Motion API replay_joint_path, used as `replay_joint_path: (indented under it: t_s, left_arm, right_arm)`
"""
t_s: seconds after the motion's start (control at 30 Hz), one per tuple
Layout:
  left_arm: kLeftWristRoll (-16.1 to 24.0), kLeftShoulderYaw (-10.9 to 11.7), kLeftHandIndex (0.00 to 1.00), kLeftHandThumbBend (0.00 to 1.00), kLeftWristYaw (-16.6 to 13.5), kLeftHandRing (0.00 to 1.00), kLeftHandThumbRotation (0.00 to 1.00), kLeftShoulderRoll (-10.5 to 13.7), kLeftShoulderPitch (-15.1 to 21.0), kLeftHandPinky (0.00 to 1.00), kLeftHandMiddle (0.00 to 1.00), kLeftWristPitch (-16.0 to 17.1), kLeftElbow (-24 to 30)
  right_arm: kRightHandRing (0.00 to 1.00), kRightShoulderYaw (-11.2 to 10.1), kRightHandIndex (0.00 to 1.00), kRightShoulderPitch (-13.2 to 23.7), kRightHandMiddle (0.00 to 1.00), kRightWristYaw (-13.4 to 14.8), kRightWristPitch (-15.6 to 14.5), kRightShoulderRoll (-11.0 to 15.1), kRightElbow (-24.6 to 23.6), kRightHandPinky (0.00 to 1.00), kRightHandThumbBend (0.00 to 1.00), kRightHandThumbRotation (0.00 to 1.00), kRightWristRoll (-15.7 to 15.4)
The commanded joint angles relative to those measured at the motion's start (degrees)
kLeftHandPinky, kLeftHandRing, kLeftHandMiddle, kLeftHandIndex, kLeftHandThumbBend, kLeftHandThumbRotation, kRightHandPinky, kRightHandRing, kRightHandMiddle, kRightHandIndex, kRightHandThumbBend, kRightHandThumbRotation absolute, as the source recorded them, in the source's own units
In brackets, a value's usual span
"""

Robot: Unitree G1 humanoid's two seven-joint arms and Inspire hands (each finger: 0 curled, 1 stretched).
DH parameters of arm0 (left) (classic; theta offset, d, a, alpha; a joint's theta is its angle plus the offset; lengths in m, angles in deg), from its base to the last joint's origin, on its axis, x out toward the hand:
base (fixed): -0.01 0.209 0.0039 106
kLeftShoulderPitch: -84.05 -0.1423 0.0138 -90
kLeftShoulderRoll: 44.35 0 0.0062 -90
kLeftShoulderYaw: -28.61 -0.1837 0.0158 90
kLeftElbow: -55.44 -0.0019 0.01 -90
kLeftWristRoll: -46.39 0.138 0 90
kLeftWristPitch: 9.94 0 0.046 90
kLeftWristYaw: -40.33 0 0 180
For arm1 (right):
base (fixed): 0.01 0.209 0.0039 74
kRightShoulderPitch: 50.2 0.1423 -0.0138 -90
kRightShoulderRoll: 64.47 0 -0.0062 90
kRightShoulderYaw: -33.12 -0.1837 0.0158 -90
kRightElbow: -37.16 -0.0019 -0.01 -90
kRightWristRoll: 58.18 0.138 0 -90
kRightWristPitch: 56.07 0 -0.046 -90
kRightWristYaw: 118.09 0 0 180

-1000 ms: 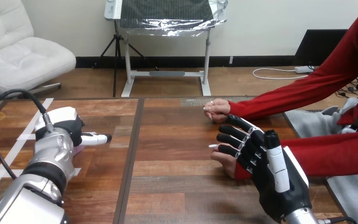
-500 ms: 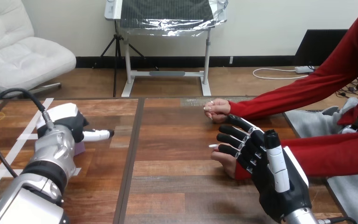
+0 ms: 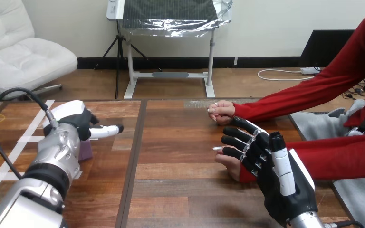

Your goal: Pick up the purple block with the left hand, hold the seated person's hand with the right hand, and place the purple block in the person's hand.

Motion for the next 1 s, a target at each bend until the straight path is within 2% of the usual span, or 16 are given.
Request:
replay_joint_path:
  t_s: [0.0,0.23,0.57,0.7,0.97]
  left_arm:
    - [-0.8,0.9,0.87,0.60,1.5,0.83,0.77,1.6,-1.8,1.00,0.80,-0.7,6.7]
    - [-1.8,2.2,0.92,0.59,4.1,0.87,0.78,2.8,-4.9,1.00,0.84,-3.3,15.0]
    - [-3.6,4.9,0.94,0.56,8.1,0.89,0.77,4.5,-9.5,1.00,0.87,-6.1,26.9]
    - [-3.6,5.7,0.94,0.55,10.0,0.89,0.76,5.0,-11.3,1.00,0.87,-8.5,32.5]
    - [-4.2,7.7,0.93,0.55,10.2,0.87,0.72,5.2,-13.9,1.00,0.87,-10.0,39.0]
  right_arm:
    - [0.80,0.0,0.81,3.6,0.79,0.0,1.1,0.5,-1.8,0.79,0.89,0.86,-0.1]
    - [0.81,0.0,0.81,3.7,0.80,-0.2,1.6,0.5,-1.2,0.81,0.87,0.86,0.0]
    - [0.80,0.0,0.81,4.0,0.79,0.1,1.4,0.4,-1.2,0.81,0.88,0.87,-0.2]
    - [0.80,-0.1,0.81,4.0,0.79,0.1,1.0,0.3,-1.2,0.80,0.88,0.86,0.2]
    - [0.81,-0.1,0.81,4.1,0.80,0.0,0.9,0.4,-1.2,0.80,0.89,0.86,0.2]
